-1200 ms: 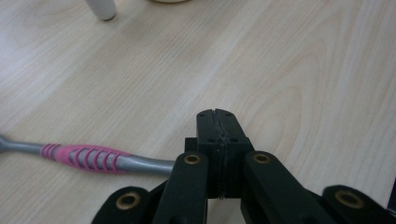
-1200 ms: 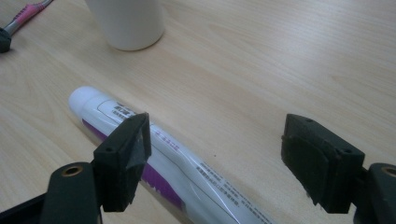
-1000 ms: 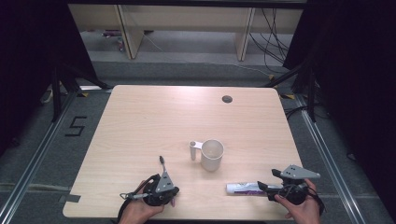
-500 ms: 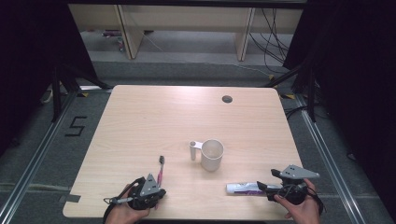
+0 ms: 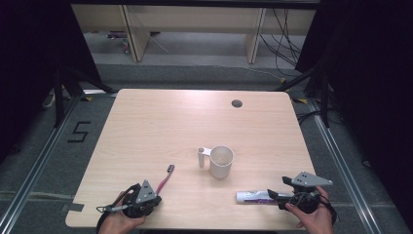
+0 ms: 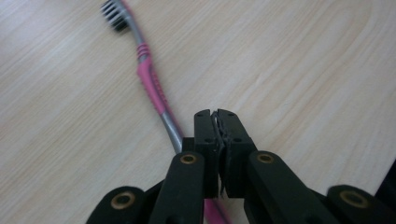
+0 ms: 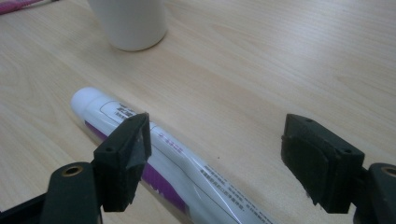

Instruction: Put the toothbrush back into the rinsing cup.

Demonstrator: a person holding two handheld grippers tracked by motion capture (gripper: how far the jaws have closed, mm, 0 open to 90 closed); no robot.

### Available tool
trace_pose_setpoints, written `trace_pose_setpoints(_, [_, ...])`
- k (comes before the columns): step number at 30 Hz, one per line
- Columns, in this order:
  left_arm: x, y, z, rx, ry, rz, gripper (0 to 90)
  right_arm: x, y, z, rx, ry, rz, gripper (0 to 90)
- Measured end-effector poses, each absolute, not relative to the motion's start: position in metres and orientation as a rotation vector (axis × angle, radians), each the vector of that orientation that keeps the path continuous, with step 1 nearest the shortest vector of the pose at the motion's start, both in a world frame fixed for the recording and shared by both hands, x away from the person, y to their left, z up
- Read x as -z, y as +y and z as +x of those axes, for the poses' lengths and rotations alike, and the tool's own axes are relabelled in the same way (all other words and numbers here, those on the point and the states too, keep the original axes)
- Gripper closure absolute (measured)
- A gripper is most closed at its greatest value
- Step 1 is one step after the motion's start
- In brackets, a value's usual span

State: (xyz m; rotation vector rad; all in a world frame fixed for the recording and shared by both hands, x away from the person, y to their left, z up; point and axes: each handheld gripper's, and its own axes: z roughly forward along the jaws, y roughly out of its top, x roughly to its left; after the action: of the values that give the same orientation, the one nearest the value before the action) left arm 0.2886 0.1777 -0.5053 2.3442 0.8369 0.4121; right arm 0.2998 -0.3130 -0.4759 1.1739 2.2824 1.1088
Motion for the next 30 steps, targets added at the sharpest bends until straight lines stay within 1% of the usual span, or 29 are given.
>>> trace_pose_setpoints(6, [0.503, 0.187, 0.294, -0.436, 0.860, 2.348, 86.2, 0.476, -0.312, 0.300, -1.117, 2.289, 1.192, 25.4])
trace_pose_setpoints(9, [0.502, 0.186, 0.295, -0.442, 0.865, 2.351, 84.1, 0.476, -0.312, 0.300, -1.117, 2.289, 1.190, 25.4])
trace_pose_setpoints(12, [0.498, 0.183, 0.296, -0.448, 0.862, 2.371, 76.8, 0.476, -0.312, 0.300, -1.118, 2.291, 1.185, 25.4])
trace_pose_setpoints(13, [0.497, 0.182, 0.297, -0.472, 0.874, 2.373, 72.0, 0.476, -0.312, 0.300, -1.118, 2.292, 1.184, 25.4])
trace_pose_setpoints(14, [0.494, 0.181, 0.300, -0.487, 0.834, 2.390, 72.0, 0.476, -0.312, 0.300, -1.118, 2.292, 1.184, 25.4])
trace_pose_setpoints(17, [0.488, 0.176, 0.306, -0.494, 0.832, 2.436, 67.1, 0.476, -0.312, 0.301, -1.110, 2.289, 1.164, 25.7])
trace_pose_setpoints(23, [0.483, 0.166, 0.320, -0.430, 0.860, 2.530, 58.6, 0.477, -0.310, 0.300, -1.119, 2.301, 1.189, 25.7])
trace_pose_setpoints(27, [0.481, 0.161, 0.331, -0.396, 0.877, 2.583, 59.2, 0.476, -0.311, 0.301, -1.114, 2.300, 1.169, 25.9])
trace_pose_setpoints(28, [0.480, 0.159, 0.332, -0.366, 0.911, 2.591, 59.4, 0.476, -0.311, 0.301, -1.109, 2.299, 1.164, 25.9])
trace_pose_setpoints(30, [0.479, 0.156, 0.336, -0.357, 0.902, 2.617, 60.7, 0.476, -0.312, 0.301, -1.100, 2.294, 1.161, 25.9])
